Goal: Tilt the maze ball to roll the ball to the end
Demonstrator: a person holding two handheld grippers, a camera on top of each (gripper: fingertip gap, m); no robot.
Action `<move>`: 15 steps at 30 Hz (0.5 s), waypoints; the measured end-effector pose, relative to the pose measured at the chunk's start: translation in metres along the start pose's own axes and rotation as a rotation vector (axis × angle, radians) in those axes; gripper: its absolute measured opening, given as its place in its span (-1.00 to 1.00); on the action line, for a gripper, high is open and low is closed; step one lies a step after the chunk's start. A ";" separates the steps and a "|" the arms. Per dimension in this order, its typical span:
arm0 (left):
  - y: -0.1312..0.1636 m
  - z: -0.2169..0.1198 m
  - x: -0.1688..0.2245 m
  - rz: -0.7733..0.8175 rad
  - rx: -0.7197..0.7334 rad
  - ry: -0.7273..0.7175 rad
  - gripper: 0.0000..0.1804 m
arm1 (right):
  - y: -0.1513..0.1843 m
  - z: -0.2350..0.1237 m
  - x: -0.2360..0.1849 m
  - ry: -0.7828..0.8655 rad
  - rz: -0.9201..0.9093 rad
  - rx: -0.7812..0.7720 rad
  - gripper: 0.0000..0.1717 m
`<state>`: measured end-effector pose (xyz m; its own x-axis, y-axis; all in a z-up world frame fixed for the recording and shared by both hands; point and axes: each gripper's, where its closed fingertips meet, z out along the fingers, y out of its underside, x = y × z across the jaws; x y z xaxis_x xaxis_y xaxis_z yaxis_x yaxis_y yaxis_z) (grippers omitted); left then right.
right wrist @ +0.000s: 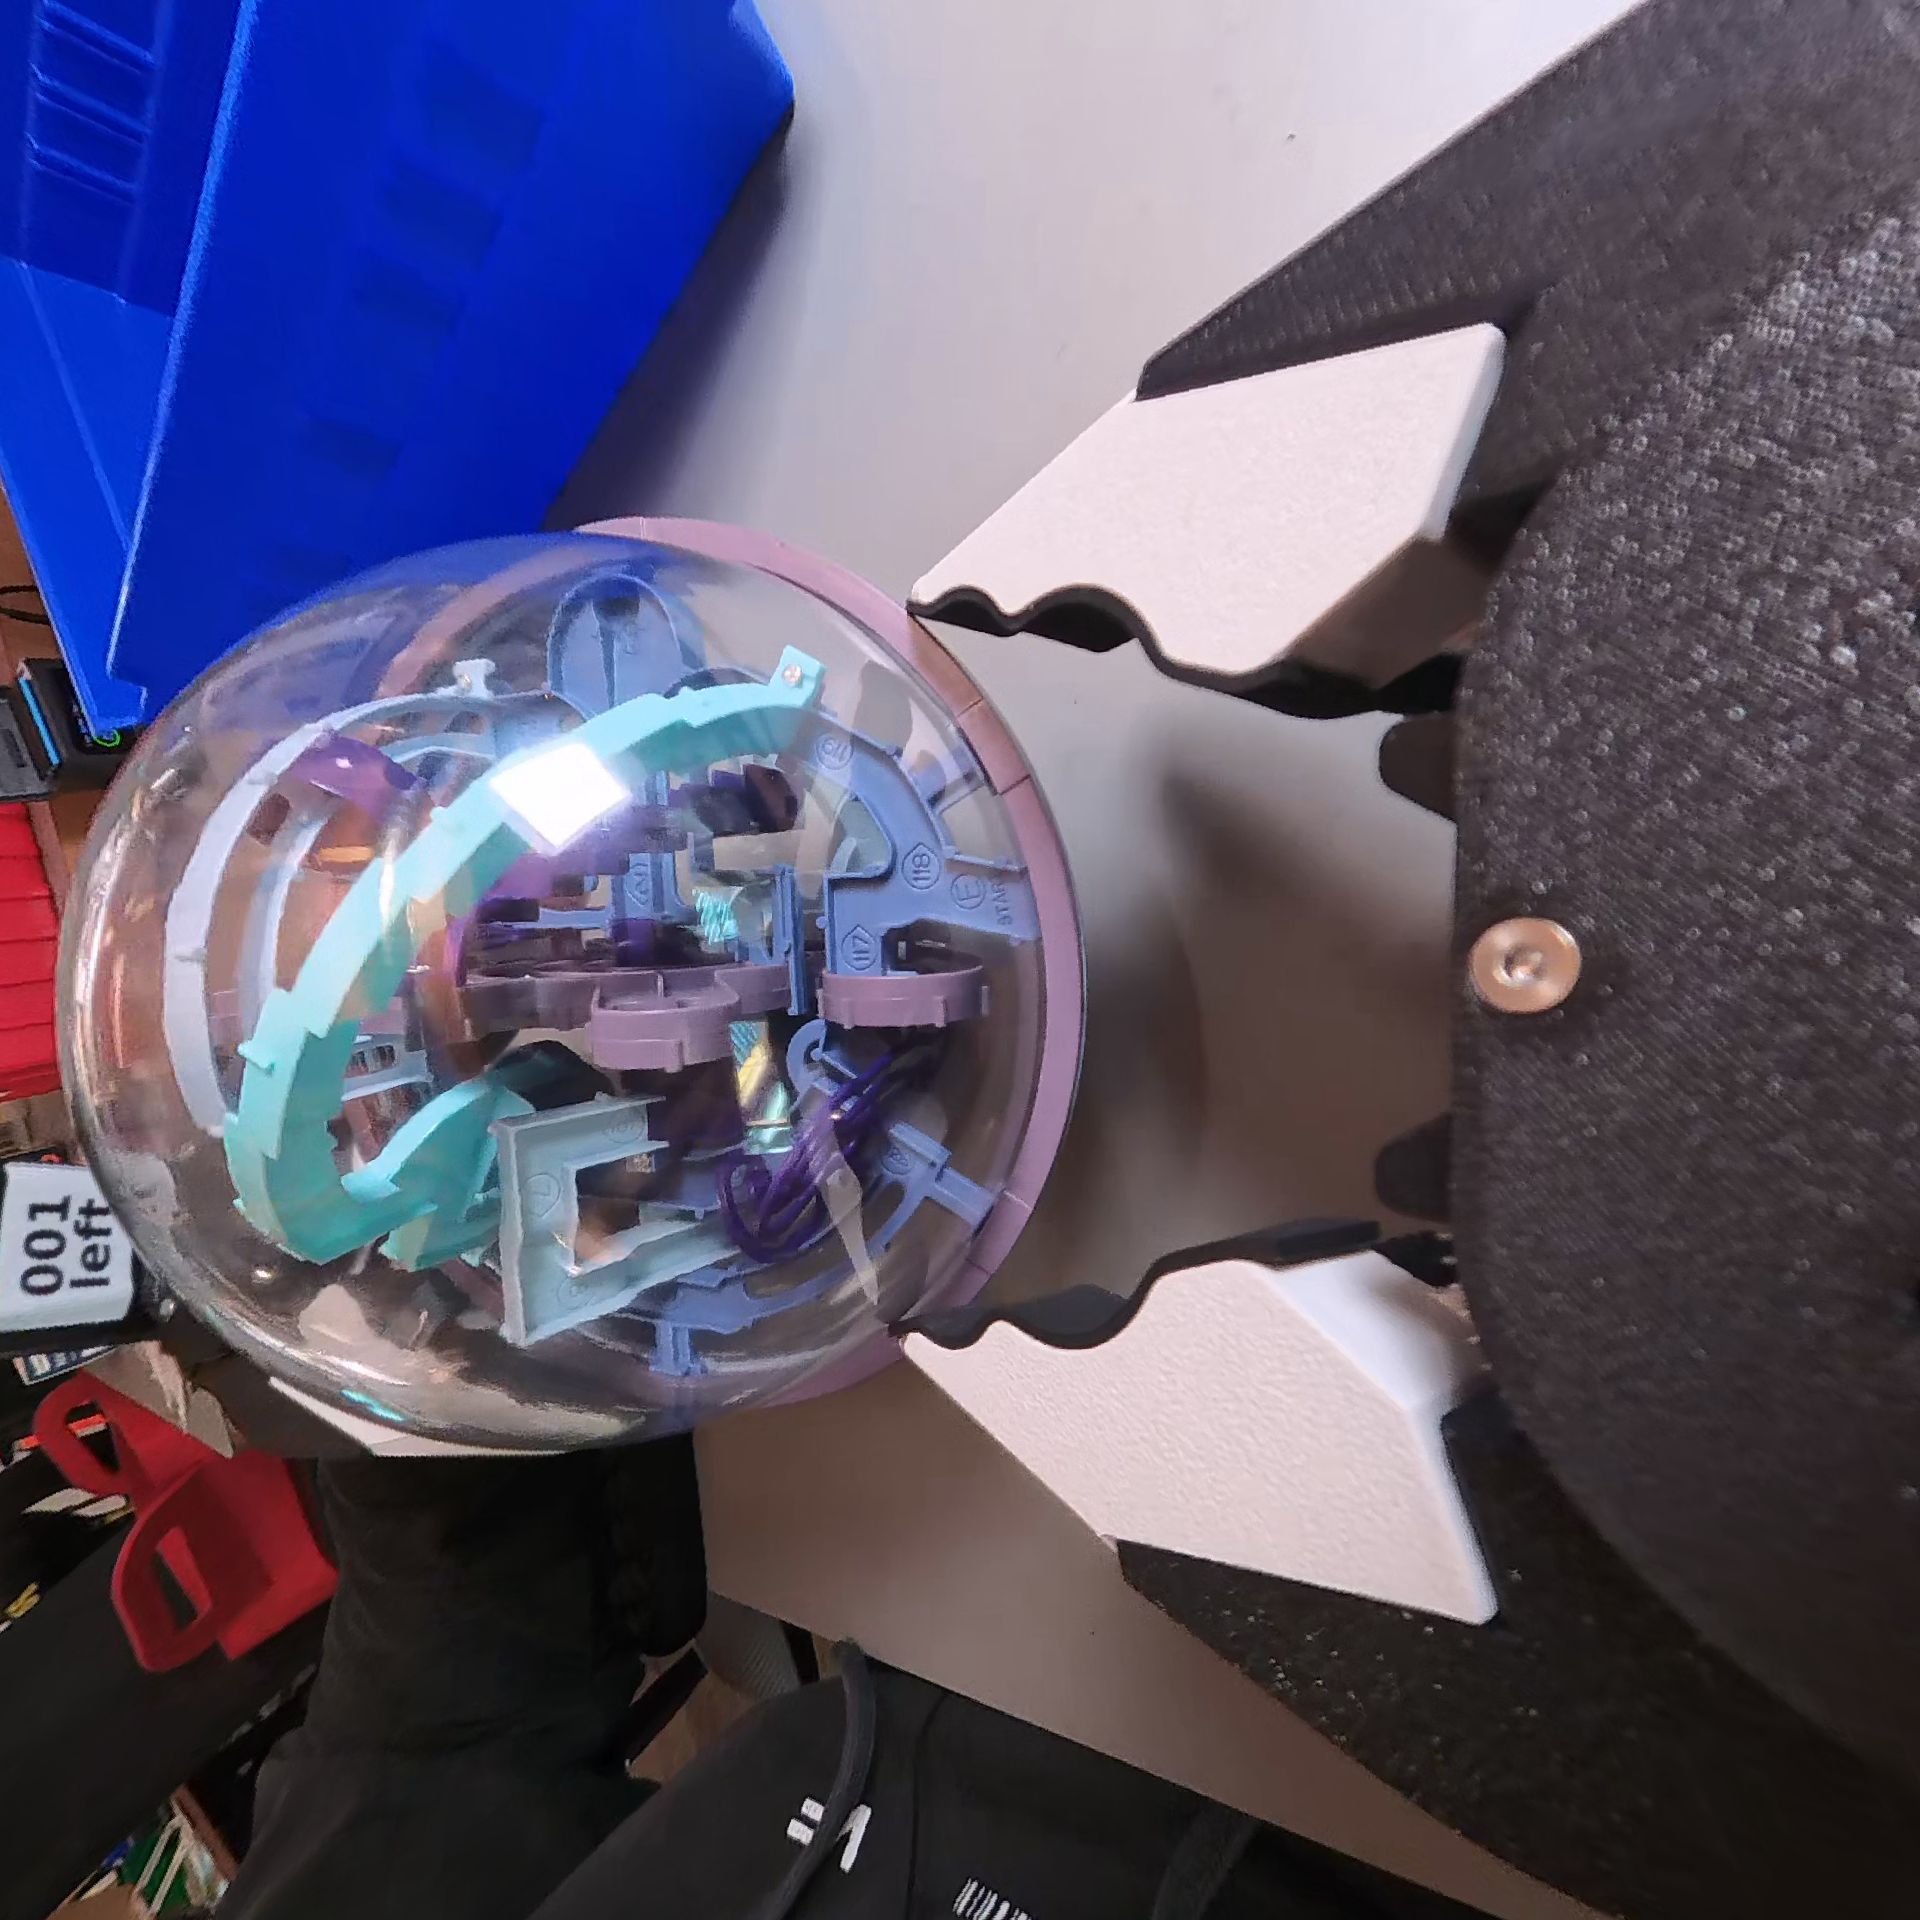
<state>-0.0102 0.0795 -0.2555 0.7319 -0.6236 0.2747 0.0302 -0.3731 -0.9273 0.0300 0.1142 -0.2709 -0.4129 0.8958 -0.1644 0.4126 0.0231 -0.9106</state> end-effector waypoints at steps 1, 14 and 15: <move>0.000 0.000 0.000 0.006 0.002 -0.002 0.63 | 0.000 0.000 0.000 0.000 -0.003 -0.001 0.46; 0.008 -0.007 0.006 0.276 -0.064 0.013 0.62 | -0.007 -0.013 -0.010 -0.162 0.103 0.097 0.24; 0.009 -0.006 0.006 0.295 -0.069 0.008 0.61 | -0.007 -0.012 -0.012 -0.176 0.109 0.094 0.25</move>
<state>-0.0097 0.0679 -0.2601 0.6966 -0.7175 -0.0020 -0.2295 -0.2202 -0.9481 0.0423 0.1091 -0.2583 -0.5087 0.7995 -0.3193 0.3882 -0.1181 -0.9140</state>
